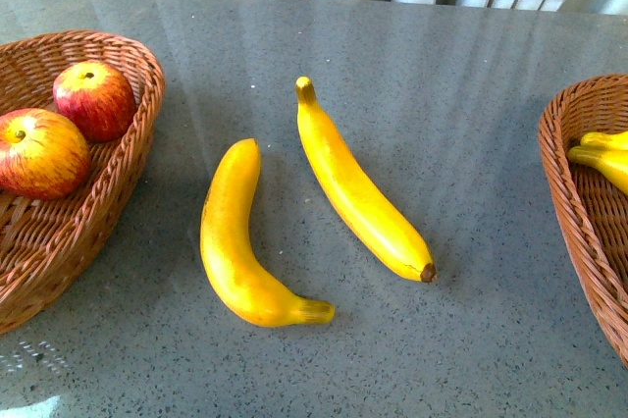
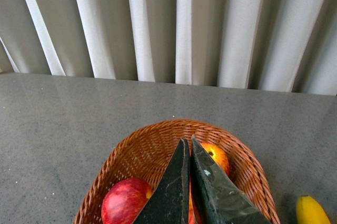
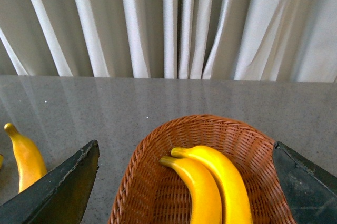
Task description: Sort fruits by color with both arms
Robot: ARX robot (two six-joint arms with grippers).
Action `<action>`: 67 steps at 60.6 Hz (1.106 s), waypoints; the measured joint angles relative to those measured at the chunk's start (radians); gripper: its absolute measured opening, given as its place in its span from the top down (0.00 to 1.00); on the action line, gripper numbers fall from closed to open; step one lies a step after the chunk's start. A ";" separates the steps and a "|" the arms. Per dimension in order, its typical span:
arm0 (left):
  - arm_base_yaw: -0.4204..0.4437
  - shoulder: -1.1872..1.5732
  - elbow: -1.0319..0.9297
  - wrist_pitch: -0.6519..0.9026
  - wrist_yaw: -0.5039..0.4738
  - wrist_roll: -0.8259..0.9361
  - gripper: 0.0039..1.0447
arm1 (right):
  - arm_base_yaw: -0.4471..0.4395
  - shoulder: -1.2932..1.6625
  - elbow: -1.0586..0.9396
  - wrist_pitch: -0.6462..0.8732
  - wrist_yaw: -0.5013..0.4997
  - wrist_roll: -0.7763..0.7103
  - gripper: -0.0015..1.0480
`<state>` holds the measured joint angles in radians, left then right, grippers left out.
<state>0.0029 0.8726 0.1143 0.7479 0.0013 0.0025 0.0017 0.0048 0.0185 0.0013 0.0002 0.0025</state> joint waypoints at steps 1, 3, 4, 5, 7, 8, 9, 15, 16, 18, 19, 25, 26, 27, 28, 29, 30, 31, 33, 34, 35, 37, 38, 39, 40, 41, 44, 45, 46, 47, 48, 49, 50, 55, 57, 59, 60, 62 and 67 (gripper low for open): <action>0.000 -0.006 -0.003 -0.004 -0.001 0.000 0.99 | 0.000 0.000 0.000 0.000 0.000 0.000 0.09; 0.000 -0.032 -0.012 -0.018 -0.001 0.000 0.99 | 0.000 0.000 0.000 0.000 0.000 0.000 0.09; 0.000 -0.039 -0.014 -0.021 -0.001 0.000 0.99 | 0.000 0.000 0.000 0.000 0.000 0.000 0.09; 0.000 -0.051 -0.019 -0.029 -0.001 0.000 0.99 | 0.000 0.000 0.000 0.000 0.000 0.000 0.09; 0.000 -0.071 -0.026 -0.041 -0.001 0.000 0.99 | 0.000 0.000 0.000 0.000 0.000 0.000 0.09; 0.000 -0.083 -0.030 -0.049 -0.001 0.000 0.99 | 0.000 0.000 0.000 0.000 0.000 0.000 0.09; 0.000 -0.095 -0.033 -0.055 -0.001 0.000 0.99 | 0.000 0.000 0.000 0.000 0.000 0.000 0.09; 0.000 -0.144 -0.054 -0.088 -0.002 0.000 0.99 | 0.000 0.000 0.000 0.000 0.000 0.000 0.09; 0.000 -0.144 -0.064 -0.072 -0.002 0.000 0.99 | 0.000 0.000 0.000 0.000 0.000 0.000 0.09; 0.000 -0.150 -0.078 -0.054 -0.002 0.000 0.99 | 0.000 0.000 0.000 0.000 0.000 0.000 0.09; 0.000 -0.156 -0.084 -0.055 -0.002 0.000 0.99 | 0.000 0.000 0.000 0.000 0.000 0.000 0.09; 0.000 -0.206 -0.100 -0.106 0.000 0.000 0.99 | 0.000 0.000 0.000 0.000 0.000 0.000 0.09; 0.000 -0.220 -0.101 -0.118 -0.001 0.000 0.99 | 0.000 0.000 0.000 0.000 0.000 0.000 0.09; 0.000 -0.228 -0.101 -0.124 -0.001 0.000 0.99 | 0.000 0.000 0.000 0.000 0.000 0.000 0.09; 0.000 -0.242 -0.101 -0.137 -0.002 0.000 0.99 | 0.000 0.000 0.000 0.000 0.000 0.000 0.09; 0.000 -0.256 -0.101 -0.149 -0.002 0.000 0.99 | 0.000 0.000 0.000 0.000 0.000 0.000 0.09; 0.000 -0.263 -0.101 -0.154 -0.002 0.000 0.99 | 0.000 0.000 0.000 0.000 0.000 0.000 0.09; 0.000 -0.275 -0.101 -0.165 -0.002 0.000 0.99 | 0.000 0.000 0.000 0.000 0.000 0.000 0.09; 0.000 -0.314 -0.101 -0.198 -0.002 0.000 0.99 | 0.000 0.000 0.000 0.000 0.000 0.000 0.09; 0.000 -0.326 -0.101 -0.209 -0.002 0.000 0.99 | 0.000 0.000 0.000 0.000 0.000 0.000 0.09; 0.000 -0.338 -0.101 -0.220 -0.002 0.000 0.99 | 0.000 0.000 0.000 0.000 0.000 0.000 0.09; 0.000 -0.366 -0.101 -0.248 -0.001 0.000 0.99 | 0.000 0.000 0.000 0.000 0.000 0.000 0.09; 0.000 -0.383 -0.101 -0.265 -0.001 0.000 0.99 | 0.000 0.000 0.000 0.000 0.000 0.000 0.09; 0.000 -0.393 -0.101 -0.274 -0.001 0.000 0.99 | 0.000 0.000 0.000 0.000 0.000 0.000 0.09; 0.000 -0.404 -0.101 -0.283 -0.002 0.000 0.99 | 0.000 0.000 0.000 0.000 0.000 0.000 0.09; 0.000 -0.414 -0.101 -0.293 -0.001 0.000 0.99 | 0.000 0.000 0.000 0.000 0.000 0.000 0.09; 0.000 -0.445 -0.101 -0.323 -0.002 0.000 0.99 | 0.000 0.000 0.000 0.000 0.000 0.000 0.09; 0.000 -0.451 -0.101 -0.327 -0.001 0.000 0.99 | 0.000 0.000 0.000 0.000 0.000 0.000 0.09; 0.000 -0.460 -0.101 -0.337 -0.001 0.000 0.99 | 0.000 0.000 0.000 0.000 0.000 0.000 0.09; 0.000 -0.469 -0.101 -0.346 -0.001 0.000 0.99 | 0.000 0.000 0.000 0.000 0.000 0.000 0.09; 0.000 -0.474 -0.101 -0.351 -0.002 0.000 0.99 | 0.000 0.000 0.000 0.000 0.000 0.000 0.09; 0.000 -0.483 -0.101 -0.360 -0.001 0.000 0.99 | 0.000 0.000 0.000 0.000 0.000 0.000 0.09; 0.000 -0.488 -0.101 -0.364 -0.001 0.000 0.99 | 0.000 0.000 0.000 0.000 0.000 0.000 0.09; 0.000 -0.528 -0.101 -0.402 -0.001 0.000 0.99 | 0.000 0.000 0.000 0.000 0.000 0.000 0.09; 0.000 -0.540 -0.101 -0.414 -0.001 0.000 0.99 | 0.000 0.000 0.000 0.000 0.000 0.000 0.09; 0.000 -0.551 -0.101 -0.425 -0.001 0.000 0.99 | 0.000 0.000 0.000 0.000 0.000 0.000 0.09; 0.000 -0.558 -0.101 -0.433 -0.001 0.000 0.99 | 0.000 0.000 0.000 0.000 0.000 0.000 0.09; 0.000 -0.570 -0.101 -0.444 -0.002 0.000 0.99 | 0.000 0.000 0.000 0.000 0.000 0.000 0.09; 0.000 -0.602 -0.101 -0.476 -0.001 0.000 0.99 | 0.000 0.000 0.000 0.000 0.000 0.000 0.09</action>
<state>0.0025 0.2710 0.0132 0.2722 0.0002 0.0021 0.0017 0.0048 0.0185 0.0013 0.0002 0.0025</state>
